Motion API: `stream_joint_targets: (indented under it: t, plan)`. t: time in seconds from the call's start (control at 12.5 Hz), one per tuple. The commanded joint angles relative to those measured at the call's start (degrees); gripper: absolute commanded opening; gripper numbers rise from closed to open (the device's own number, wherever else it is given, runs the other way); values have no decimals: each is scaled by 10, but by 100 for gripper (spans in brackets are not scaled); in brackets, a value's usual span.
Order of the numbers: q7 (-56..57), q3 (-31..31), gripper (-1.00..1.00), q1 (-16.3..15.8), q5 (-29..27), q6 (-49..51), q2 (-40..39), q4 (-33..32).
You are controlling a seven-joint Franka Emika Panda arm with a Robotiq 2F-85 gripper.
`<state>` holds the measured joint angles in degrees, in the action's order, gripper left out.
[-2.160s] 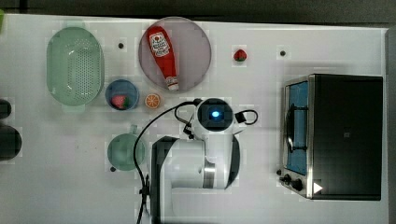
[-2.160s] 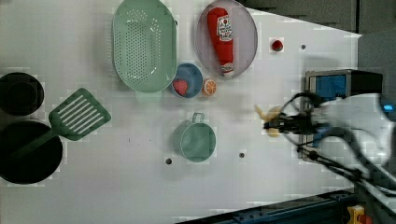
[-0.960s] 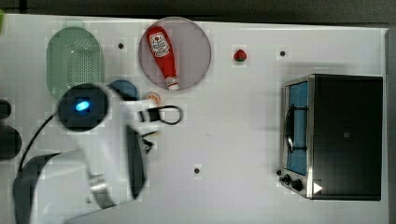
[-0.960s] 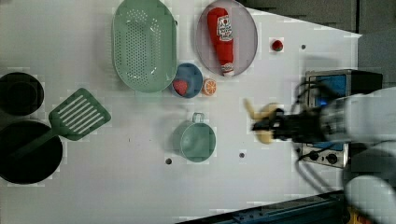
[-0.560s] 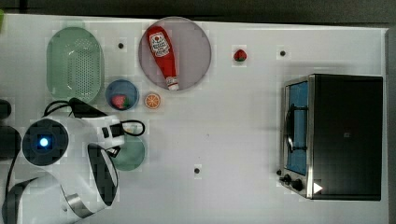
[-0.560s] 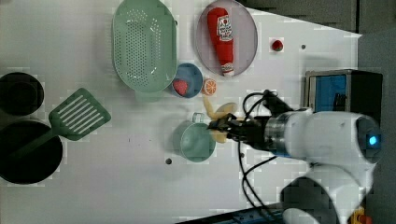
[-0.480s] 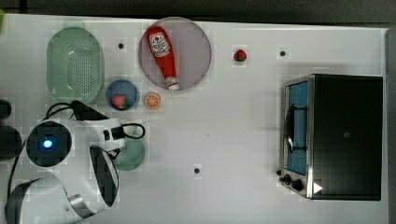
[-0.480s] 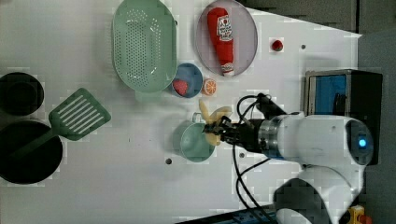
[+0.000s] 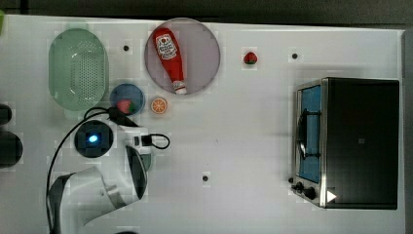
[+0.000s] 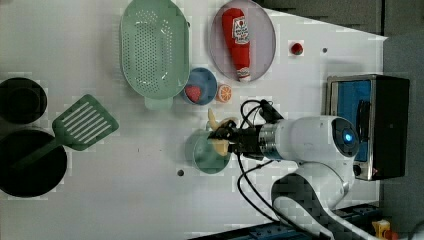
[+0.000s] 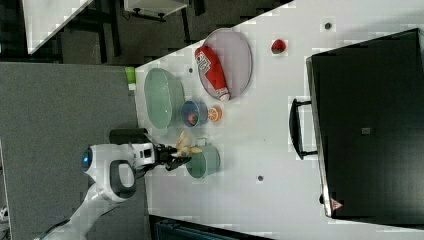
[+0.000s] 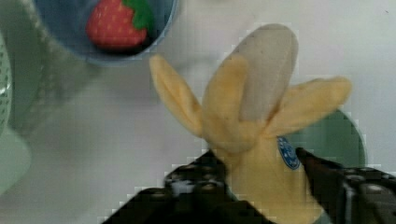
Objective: Pick Banana and place it in mug.
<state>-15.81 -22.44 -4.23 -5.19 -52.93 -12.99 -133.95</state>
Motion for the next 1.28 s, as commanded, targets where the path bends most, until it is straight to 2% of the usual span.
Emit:
stream_joint_targets:
  t: [0.08,0.16,0.32,0.48,0.72,0.96,1.28]
  plan:
    - [-30,-4,90,8,-5,-6,14,0]
    - [-30,-4,100,9,-5,-6,15,1]
    - [-30,1,100,12,-5,-7,34,11]
    - [-29,12,100,17,-5,40,78,33]
    - [15,51,100,25,-5,191,155,98]
    - [95,126,100,36,3,341,205,191]
    - [186,217,100,40,75,491,231,288]
